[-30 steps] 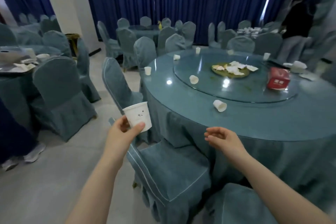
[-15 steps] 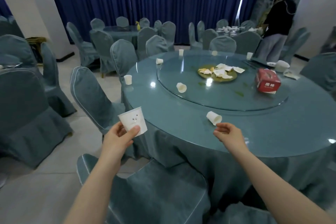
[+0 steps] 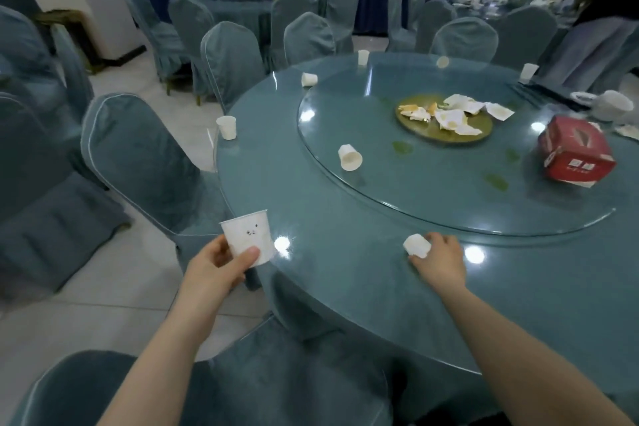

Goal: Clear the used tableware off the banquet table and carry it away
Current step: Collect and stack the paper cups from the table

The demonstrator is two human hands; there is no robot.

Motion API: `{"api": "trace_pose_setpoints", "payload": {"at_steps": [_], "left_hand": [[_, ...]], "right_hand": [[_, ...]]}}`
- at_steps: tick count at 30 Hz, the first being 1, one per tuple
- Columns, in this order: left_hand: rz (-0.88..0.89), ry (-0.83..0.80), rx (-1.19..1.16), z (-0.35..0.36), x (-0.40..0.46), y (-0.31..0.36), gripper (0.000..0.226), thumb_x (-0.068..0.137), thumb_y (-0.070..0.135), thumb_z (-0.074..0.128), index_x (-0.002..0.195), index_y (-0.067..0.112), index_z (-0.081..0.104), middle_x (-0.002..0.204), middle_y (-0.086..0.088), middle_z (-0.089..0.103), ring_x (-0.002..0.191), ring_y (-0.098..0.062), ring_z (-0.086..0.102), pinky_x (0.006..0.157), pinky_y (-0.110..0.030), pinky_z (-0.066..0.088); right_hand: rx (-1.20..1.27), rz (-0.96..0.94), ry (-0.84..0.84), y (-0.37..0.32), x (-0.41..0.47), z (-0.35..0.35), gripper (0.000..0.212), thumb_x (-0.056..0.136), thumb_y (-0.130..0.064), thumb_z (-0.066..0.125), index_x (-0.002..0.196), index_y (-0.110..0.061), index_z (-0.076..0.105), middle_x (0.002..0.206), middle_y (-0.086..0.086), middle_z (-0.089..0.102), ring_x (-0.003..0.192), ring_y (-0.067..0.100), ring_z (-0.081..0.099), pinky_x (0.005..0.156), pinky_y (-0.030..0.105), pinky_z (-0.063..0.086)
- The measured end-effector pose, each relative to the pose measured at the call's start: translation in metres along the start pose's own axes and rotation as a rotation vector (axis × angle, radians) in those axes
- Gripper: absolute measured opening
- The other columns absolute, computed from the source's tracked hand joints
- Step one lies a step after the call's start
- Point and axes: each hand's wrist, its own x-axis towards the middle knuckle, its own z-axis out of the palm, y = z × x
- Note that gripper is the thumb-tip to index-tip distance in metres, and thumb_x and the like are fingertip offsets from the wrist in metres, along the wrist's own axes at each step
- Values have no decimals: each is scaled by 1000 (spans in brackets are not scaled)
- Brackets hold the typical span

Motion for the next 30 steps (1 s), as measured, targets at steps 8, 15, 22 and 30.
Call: {"api": "trace_pose_setpoints", "payload": {"at_steps": [8,15,22,30], "left_hand": [[-7,25,-4,-9,12,-1,32,84,24,70,114,26,62,106,6,70,96,-16,65,72,-29,50],[27,-102,31,-17,-8,-8,49,78,16,75,124,24,59,111,5,70,101,-15,65,75,-28,50],[199,-256,235,-94,-69,-6,56,70,15,82,111,45,57,110,20,68,102,1,61,81,-24,50],[407,-381,335,-217,-157,-3,59,64,27,82,112,51,60,109,20,67,98,0,61,75,-16,49]], "right_hand": [[139,56,-155,5,3,31,66,68,-20,77,127,-16,47,123,15,52,103,34,57,83,34,45],[574,-43,-263,-51,-73,4,51,71,-14,80,113,-15,51,116,7,56,90,21,56,75,29,46],[837,-265,-287,-101,-209,-62,53,70,-11,81,112,-36,60,112,-4,63,91,4,65,71,16,51],[945,-423,-340,-187,-377,-67,53,64,-29,77,115,-34,64,112,-18,67,100,4,65,76,16,52]]}}
